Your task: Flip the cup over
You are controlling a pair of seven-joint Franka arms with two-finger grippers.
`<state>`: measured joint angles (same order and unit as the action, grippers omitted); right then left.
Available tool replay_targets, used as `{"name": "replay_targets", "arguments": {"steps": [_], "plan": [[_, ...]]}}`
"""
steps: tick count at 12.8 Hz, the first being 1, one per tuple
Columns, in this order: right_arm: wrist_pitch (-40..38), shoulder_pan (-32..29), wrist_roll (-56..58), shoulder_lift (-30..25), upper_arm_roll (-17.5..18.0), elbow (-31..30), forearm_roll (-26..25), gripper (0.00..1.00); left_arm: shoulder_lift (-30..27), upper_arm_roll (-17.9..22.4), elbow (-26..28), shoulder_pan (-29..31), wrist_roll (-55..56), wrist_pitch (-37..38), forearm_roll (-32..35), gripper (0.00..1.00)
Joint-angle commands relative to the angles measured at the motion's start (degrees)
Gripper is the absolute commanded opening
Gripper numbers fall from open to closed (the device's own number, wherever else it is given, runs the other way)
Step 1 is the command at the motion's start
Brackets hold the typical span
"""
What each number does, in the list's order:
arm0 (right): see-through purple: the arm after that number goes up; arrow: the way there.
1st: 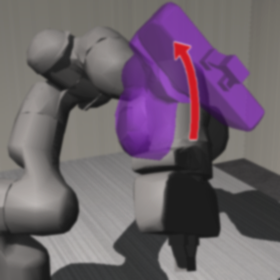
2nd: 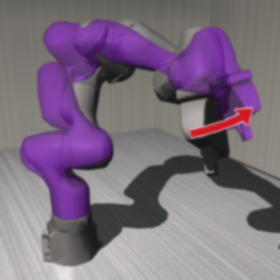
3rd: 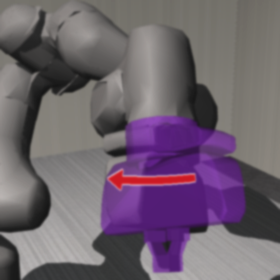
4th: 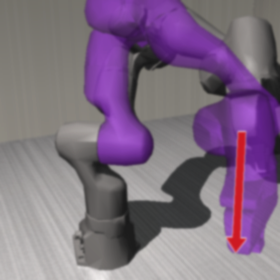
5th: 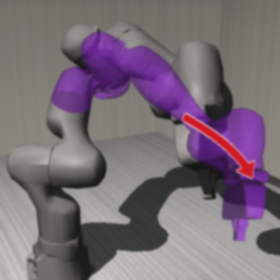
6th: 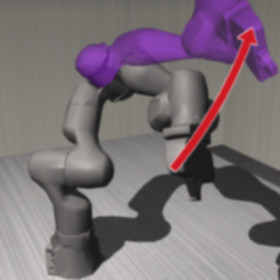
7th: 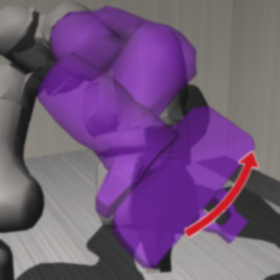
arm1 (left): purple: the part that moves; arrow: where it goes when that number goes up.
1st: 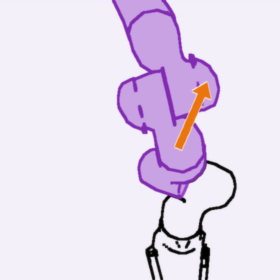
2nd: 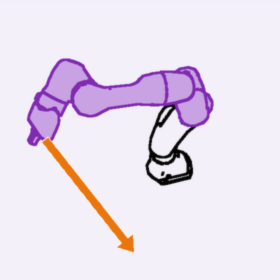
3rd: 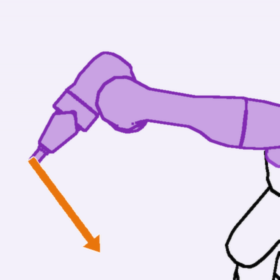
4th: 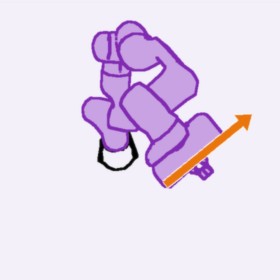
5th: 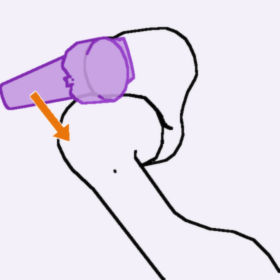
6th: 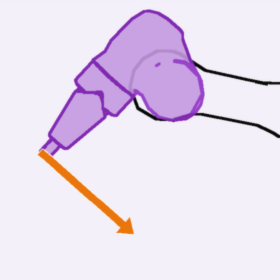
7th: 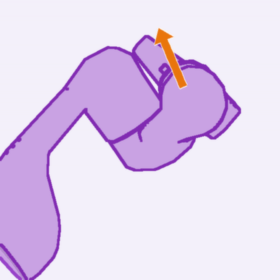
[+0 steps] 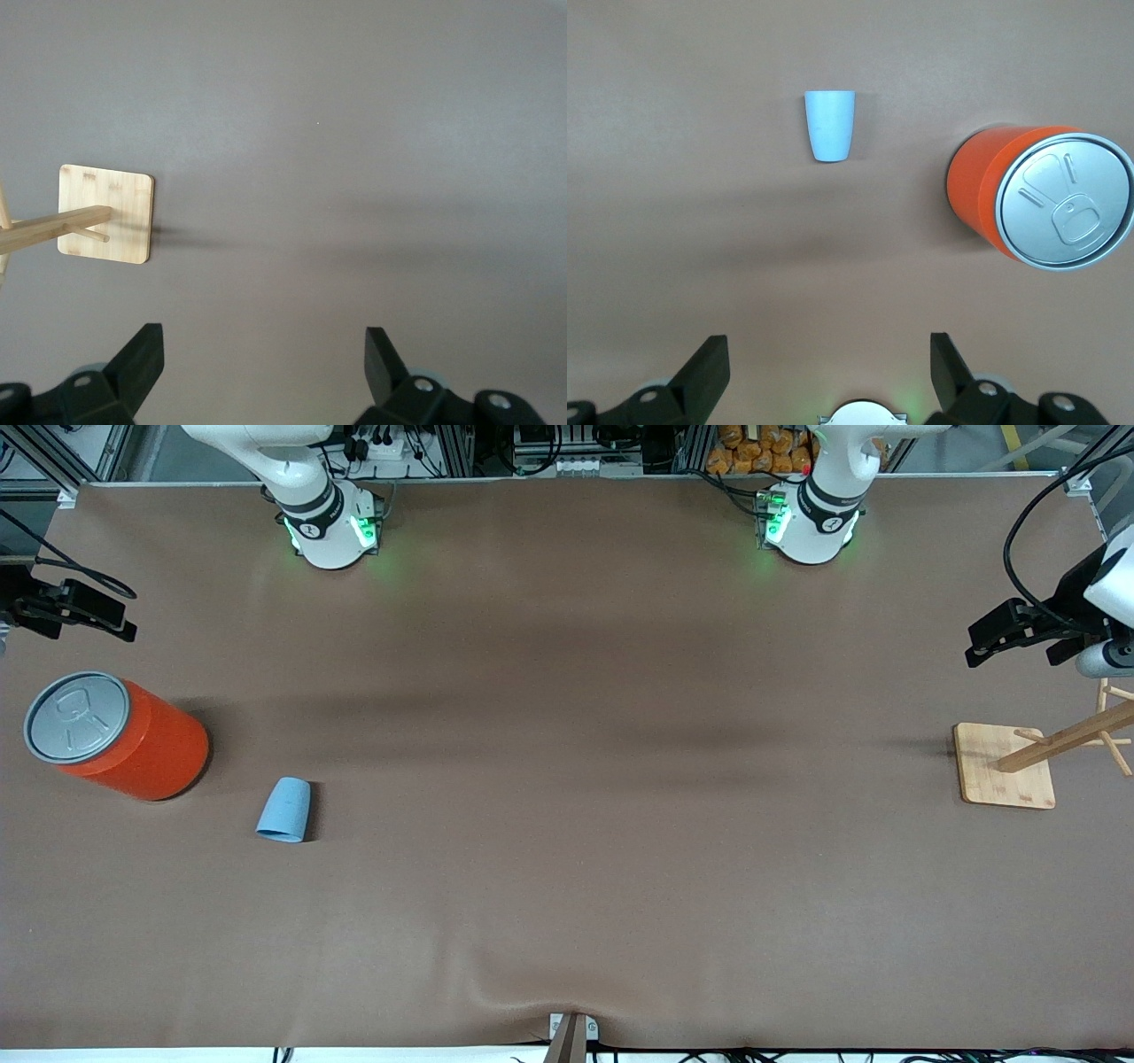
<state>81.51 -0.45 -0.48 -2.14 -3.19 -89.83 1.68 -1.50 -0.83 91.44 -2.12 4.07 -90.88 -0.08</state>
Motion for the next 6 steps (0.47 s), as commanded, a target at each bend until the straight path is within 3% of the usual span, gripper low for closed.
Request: {"name": "replay_targets", "arguments": {"steps": [1, 6], "plan": [[-0.30, 0.18, -1.01, 0.29, 0.03, 0.53, 0.87, 1.00, -0.09, -0.22, -0.91, 0.01, -0.64, 1.14, 0.16, 1.00], [-0.30, 0.97, -0.40, 4.57, 0.03, 0.09, -0.01, 1.00, 0.09, -0.13, -1.52, 0.18, -0.64, 1.67, -0.27, 1.00]]}}
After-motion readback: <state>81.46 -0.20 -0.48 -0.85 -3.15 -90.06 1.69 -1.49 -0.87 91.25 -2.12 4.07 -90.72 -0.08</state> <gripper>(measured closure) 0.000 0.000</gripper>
